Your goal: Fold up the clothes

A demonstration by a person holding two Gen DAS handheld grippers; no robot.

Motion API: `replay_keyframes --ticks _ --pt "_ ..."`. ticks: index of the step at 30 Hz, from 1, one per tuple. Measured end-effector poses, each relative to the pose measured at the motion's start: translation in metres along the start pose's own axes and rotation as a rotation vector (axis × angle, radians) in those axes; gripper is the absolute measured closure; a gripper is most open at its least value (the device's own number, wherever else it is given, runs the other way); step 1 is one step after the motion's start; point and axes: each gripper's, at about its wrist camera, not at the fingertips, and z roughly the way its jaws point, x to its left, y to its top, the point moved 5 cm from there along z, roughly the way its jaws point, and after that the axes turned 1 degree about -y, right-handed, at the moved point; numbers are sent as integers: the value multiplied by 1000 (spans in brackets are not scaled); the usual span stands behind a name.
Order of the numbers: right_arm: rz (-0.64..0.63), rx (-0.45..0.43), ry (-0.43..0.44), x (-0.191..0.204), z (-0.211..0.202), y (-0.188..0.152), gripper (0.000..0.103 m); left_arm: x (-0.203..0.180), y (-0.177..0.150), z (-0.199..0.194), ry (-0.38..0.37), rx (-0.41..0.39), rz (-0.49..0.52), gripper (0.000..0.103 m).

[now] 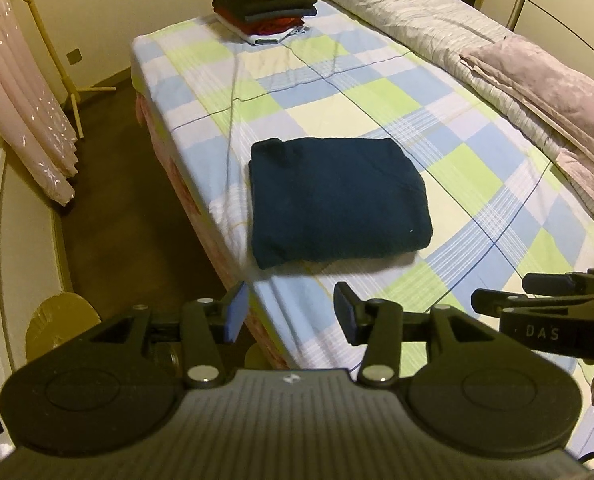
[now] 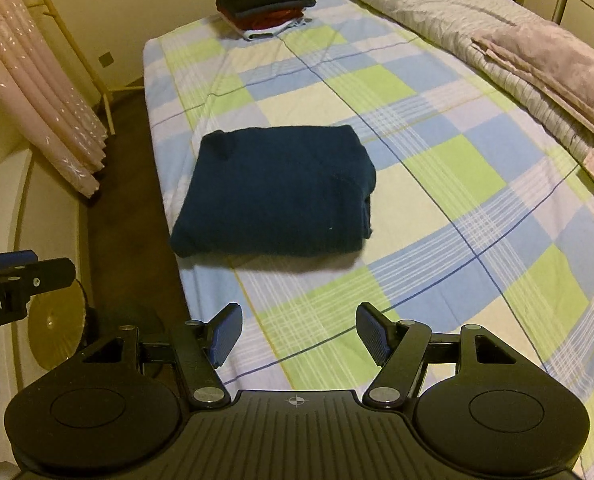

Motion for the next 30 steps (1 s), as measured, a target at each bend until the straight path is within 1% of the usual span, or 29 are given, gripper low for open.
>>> replay_keyframes --ticks 6,14,23,30 --pt "2 -3 -5 5 -4 -1 37 1 0 -4 -6 -6 17 60" --pt "2 -22 -27 17 -9 4 36 14 6 -7 -26 -11 29 59" --pt "12 -29 -47 46 -4 21 36 47 20 -2 -43 6 50 59" --pt "71 -23 -77 77 13 41 36 83 41 15 -78 31 103 59"
